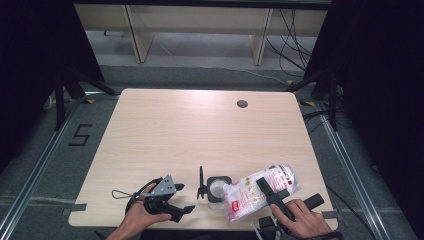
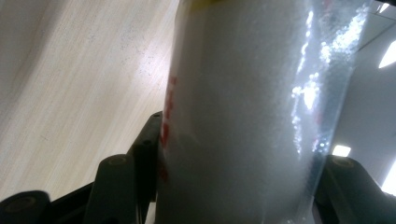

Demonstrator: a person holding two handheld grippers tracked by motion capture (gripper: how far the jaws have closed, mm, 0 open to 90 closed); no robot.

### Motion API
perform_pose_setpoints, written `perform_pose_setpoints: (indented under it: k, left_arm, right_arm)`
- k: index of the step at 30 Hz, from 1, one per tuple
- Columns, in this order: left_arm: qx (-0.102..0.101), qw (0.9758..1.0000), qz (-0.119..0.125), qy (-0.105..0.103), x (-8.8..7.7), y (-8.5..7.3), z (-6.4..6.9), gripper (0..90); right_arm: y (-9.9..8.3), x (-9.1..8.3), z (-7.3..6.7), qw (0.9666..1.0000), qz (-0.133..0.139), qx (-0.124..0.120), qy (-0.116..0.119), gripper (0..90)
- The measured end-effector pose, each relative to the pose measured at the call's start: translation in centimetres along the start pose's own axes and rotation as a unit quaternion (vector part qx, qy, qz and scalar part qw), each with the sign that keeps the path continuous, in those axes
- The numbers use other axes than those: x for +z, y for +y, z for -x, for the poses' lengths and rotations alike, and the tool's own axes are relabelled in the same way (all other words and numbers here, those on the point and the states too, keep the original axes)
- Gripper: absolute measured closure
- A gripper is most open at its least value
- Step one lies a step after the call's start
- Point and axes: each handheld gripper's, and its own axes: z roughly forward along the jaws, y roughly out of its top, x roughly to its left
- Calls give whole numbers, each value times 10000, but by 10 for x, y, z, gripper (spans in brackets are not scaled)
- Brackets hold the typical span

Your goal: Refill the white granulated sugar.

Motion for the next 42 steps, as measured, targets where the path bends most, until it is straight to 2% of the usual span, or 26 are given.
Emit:
perform_pose_setpoints:
  k: [3, 4, 11, 15, 17, 18, 23, 24, 26, 27, 28, 30, 31, 32, 33, 34, 35, 37, 39, 40, 41, 42]
  left_arm:
    - [11, 10000, 5, 1, 0, 0, 0, 193]
    - [172, 9999, 8, -1, 0, 1, -2, 193]
    - [190, 9998, -17, 2, -1, 1, -2, 193]
    - [219, 9998, -34, 12, -1, 1, -3, 193]
    - [220, 9997, -42, 17, -1, 1, -3, 193]
    - [183, 9998, -9, 5, -1, 1, -2, 193]
    - [170, 9999, -2, 1, -1, 1, -2, 193]
    - [222, 9997, -44, 18, -1, 1, -3, 193]
    - [221, 9997, -61, -25, -2, 1, -3, 193]
    - [37, 10000, -29, 11, -1, 0, -1, 193]
    - [3, 10000, 6, 13, 0, 0, 0, 193]
    - [88, 9999, -74, -28, -2, 1, -2, 193]
    - [231, 9997, -49, -15, -2, 1, -3, 193]
    - [45, 10000, -72, -12, -1, 1, -1, 193]
    - [45, 10000, -43, 8, -1, 0, -1, 193]
    - [87, 9999, -75, -24, -2, 1, -2, 193]
    - [276, 9996, -92, -9, -2, 1, -4, 193]
    - [49, 10000, -78, -21, -1, 1, -2, 193]
    - [66, 10000, -71, -21, -2, 1, -2, 193]
    - [219, 9997, -60, -23, -2, 1, -3, 192]
    - [221, 9997, -50, -8, -2, 1, -3, 193]
    - [34, 10000, -29, 29, -1, 0, -1, 193]
  right_arm:
    - [0, 0, 0, 10000, 16, -15, -7, 459]
    - [0, 0, 0, 10000, 14, -12, -8, 459]
    - [0, -1, 0, 10000, -23, -38, -36, 461]
    - [0, -4, 2, 9998, -80, -161, -64, 465]
    - [-2, -5, 3, 9999, -59, -96, -105, 466]
    - [-2, -5, 2, 9998, 13, 7, -223, 466]
    - [-2, -7, 2, 9997, -1, 27, -228, 467]
    - [-2, -7, 2, 9997, -17, 20, -222, 467]
    - [-1, -7, 2, 9997, 20, -49, -231, 468]
    - [-2, -7, 2, 9998, 24, -27, -204, 468]
    - [-2, -7, 2, 9998, 24, -27, -204, 468]
    - [-2, -8, 1, 9998, -48, -7, -171, 469]
    - [-2, -8, 1, 9998, -33, -17, -172, 469]
    - [-2, -7, 1, 9998, 12, 17, -193, 469]
    - [-2, -7, 1, 9998, -3, 27, -208, 470]
    - [-2, -7, 1, 9998, -20, 31, -198, 470]
    - [-2, -7, 1, 9998, -16, 15, -192, 471]
    - [-2, -7, 1, 9998, 3, 33, -209, 473]
    - [-2, -7, 1, 9998, -1, 25, -208, 474]
    - [-2, -7, 1, 9998, 8, 4, -205, 475]
    - [-2, -7, 1, 9998, 30, 16, -207, 476]
    - [-3, -8, 3, 9999, -17, -20, -108, 476]
